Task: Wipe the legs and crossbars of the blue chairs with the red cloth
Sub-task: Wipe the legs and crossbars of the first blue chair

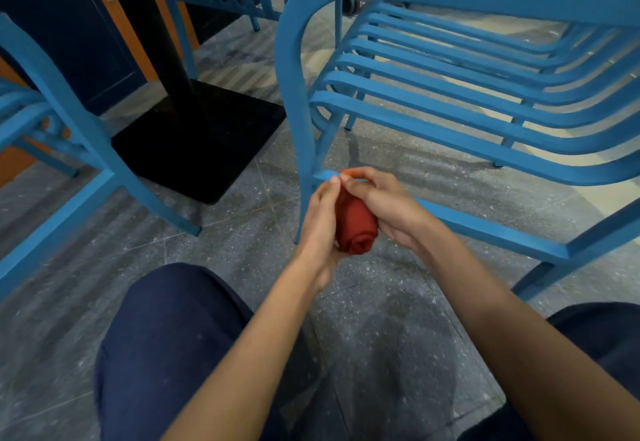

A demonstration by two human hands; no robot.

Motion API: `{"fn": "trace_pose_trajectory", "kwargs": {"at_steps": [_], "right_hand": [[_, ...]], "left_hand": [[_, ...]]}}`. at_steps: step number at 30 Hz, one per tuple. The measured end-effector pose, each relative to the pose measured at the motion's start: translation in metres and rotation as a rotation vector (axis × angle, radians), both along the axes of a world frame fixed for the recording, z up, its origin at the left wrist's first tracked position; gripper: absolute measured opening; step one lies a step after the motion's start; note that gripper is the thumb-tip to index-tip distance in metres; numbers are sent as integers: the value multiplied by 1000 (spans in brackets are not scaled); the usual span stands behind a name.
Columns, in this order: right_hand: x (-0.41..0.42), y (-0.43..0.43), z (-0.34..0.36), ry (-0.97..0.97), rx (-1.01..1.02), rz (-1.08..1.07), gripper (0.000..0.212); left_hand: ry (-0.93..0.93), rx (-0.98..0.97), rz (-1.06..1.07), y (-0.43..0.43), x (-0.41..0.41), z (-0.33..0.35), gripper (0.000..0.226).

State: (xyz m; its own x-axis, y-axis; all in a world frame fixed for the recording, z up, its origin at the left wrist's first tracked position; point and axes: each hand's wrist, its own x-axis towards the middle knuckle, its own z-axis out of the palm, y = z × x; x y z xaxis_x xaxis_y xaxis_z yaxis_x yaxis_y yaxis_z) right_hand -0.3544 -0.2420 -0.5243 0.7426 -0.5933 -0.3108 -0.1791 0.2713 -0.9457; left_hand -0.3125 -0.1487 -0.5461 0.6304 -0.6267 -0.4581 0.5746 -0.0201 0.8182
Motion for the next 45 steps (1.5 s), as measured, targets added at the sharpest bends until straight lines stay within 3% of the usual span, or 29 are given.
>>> {"fn": "trace_pose_trajectory", "kwargs": {"at_steps": [2,4,8,11,15,23,31,39,45], "right_hand": [[0,-1,6,-49,123,79,29],[-2,-10,9,16,80,190,28],[-4,-37,12,257,-706,161,21],[-6,-45,3,407,-929,272,40],[-4,-46,-26,556,-993,417,49],[1,-53,-42,548,-1017,379,51],[0,-54,-47,515,-1036,348,50],[2,-56,-45,551,-1008,367,50],[-1,-54,-42,547,-987,349,50]], "left_hand": [[36,-52,-39,3,5,-3,43],[113,-83,-48,11,12,-9,47],[231,-66,66,23,33,-27,58],[186,-29,335,18,47,-31,51],[9,19,532,-11,46,-25,46],[-175,70,405,-19,11,-36,49],[-411,139,550,-32,12,-28,55],[-533,215,363,-33,-13,-46,55],[-392,212,489,-36,17,-46,60]]}}
